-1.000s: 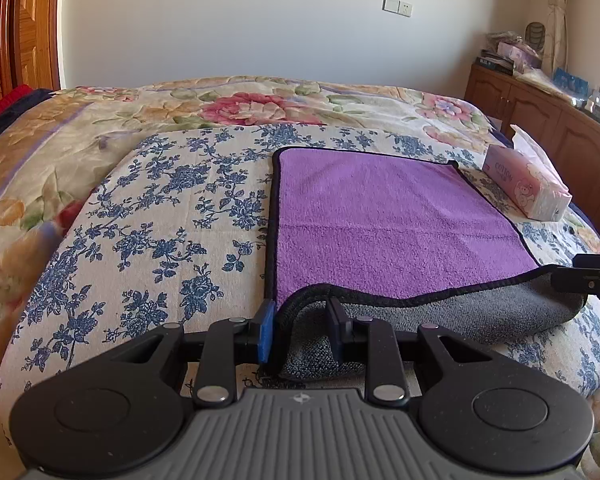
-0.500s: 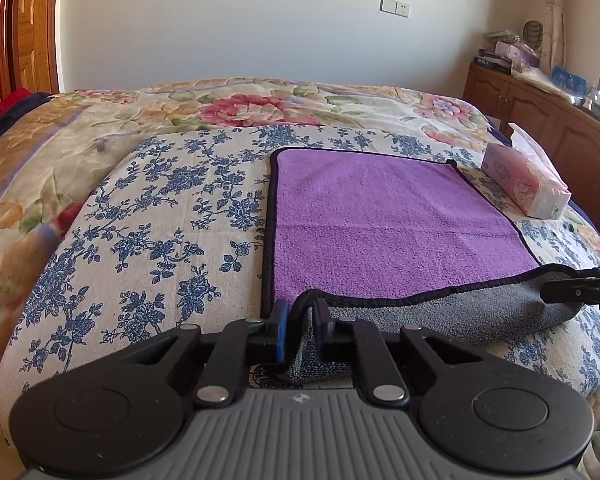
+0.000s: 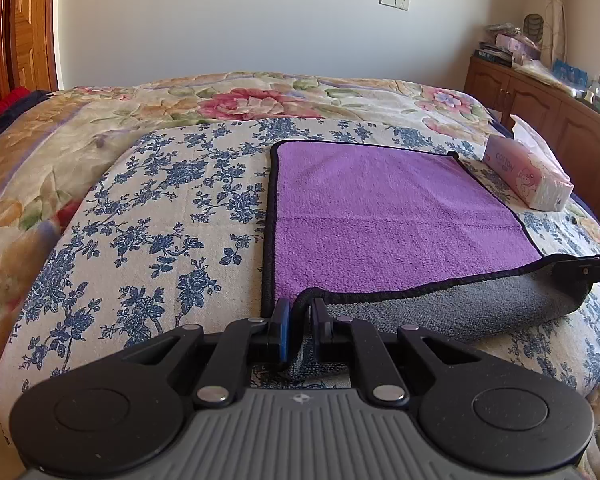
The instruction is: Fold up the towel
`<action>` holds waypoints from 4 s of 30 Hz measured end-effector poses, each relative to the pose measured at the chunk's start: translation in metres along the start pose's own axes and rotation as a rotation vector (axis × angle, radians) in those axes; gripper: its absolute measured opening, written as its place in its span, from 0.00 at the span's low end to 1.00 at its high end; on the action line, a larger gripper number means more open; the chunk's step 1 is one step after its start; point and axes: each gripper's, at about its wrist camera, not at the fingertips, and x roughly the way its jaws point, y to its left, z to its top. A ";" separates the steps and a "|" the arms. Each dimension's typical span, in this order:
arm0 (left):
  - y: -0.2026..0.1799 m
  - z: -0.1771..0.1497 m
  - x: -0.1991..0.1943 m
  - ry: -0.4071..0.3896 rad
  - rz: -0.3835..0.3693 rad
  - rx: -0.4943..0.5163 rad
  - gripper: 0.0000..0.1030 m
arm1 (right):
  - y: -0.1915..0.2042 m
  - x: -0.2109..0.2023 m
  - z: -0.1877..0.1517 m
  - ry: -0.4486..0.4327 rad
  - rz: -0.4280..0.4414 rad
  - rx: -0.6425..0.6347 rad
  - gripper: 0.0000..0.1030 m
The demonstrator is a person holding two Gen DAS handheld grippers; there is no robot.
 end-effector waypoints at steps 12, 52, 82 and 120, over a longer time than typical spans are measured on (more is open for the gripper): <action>-0.004 -0.001 -0.004 -0.014 -0.024 0.014 0.06 | 0.003 -0.003 0.002 -0.015 -0.017 -0.033 0.06; -0.007 0.034 -0.011 -0.143 -0.065 -0.036 0.05 | 0.014 -0.020 0.028 -0.216 -0.001 -0.106 0.04; -0.011 0.074 0.017 -0.178 -0.073 -0.003 0.05 | 0.005 0.002 0.060 -0.282 -0.019 -0.174 0.04; -0.015 0.130 0.075 -0.229 -0.043 0.046 0.05 | -0.017 0.047 0.104 -0.361 -0.032 -0.253 0.04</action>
